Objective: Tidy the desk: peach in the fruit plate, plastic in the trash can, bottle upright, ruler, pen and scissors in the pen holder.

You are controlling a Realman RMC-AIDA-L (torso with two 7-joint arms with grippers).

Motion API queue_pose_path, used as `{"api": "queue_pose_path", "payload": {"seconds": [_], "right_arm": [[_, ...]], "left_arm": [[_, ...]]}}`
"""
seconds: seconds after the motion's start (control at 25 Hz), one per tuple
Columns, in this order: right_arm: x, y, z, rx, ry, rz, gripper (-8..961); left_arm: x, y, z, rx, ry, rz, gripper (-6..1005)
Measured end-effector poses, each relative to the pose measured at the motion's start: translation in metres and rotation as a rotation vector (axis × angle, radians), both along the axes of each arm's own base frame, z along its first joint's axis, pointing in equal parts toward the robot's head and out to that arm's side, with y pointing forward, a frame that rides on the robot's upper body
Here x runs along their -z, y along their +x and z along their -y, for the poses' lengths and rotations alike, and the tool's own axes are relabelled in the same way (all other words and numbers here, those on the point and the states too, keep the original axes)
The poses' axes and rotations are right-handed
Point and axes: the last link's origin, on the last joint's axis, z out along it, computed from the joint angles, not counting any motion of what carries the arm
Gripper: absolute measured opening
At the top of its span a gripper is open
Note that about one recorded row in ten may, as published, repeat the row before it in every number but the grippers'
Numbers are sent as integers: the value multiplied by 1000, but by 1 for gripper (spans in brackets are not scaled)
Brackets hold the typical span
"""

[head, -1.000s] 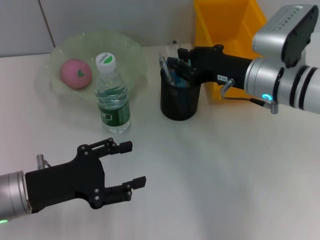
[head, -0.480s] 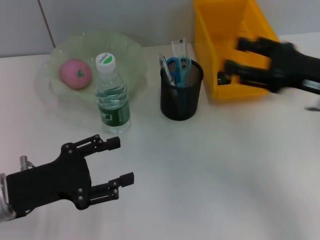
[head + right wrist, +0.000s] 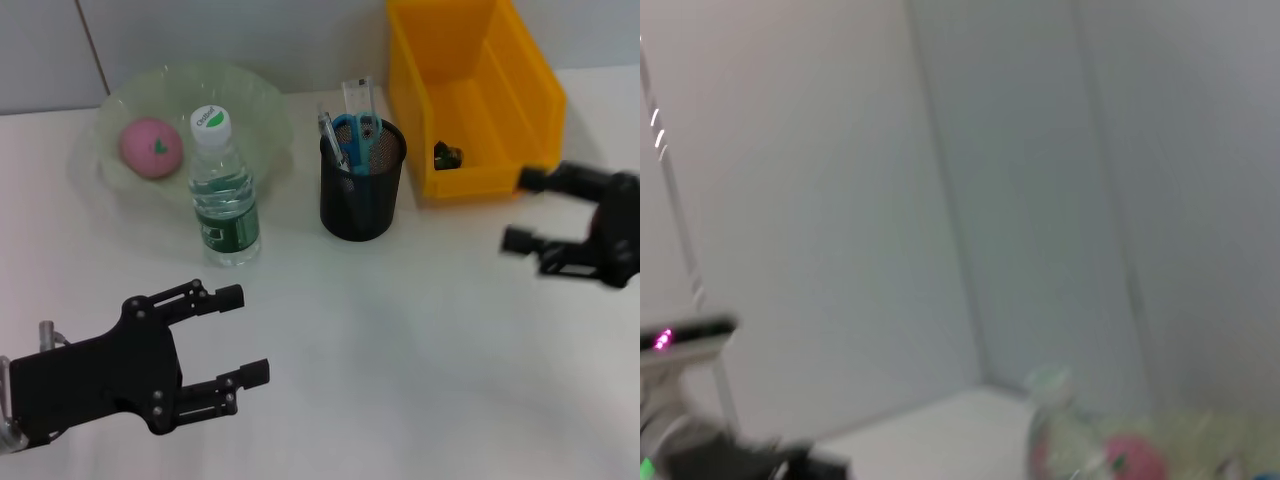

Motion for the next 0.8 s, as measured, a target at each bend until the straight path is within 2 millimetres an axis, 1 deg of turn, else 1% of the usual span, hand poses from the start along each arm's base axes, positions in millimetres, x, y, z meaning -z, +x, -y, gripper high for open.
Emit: {"api": "queue_pose_path", "payload": {"seconds": [0.16,0.48,0.8], "right_arm": [[20,-10,-8,-29,-74,68,819],[24,-19,-13,-56,-99,61,819],[40,-22,-6,-84,-195,96,819]], "left_arm": [[0,0,0,-5,-7,0,765],[2,-2,2,-9,-14,-10,765],[2,-2,2,-16,-22,-5,765]]}}
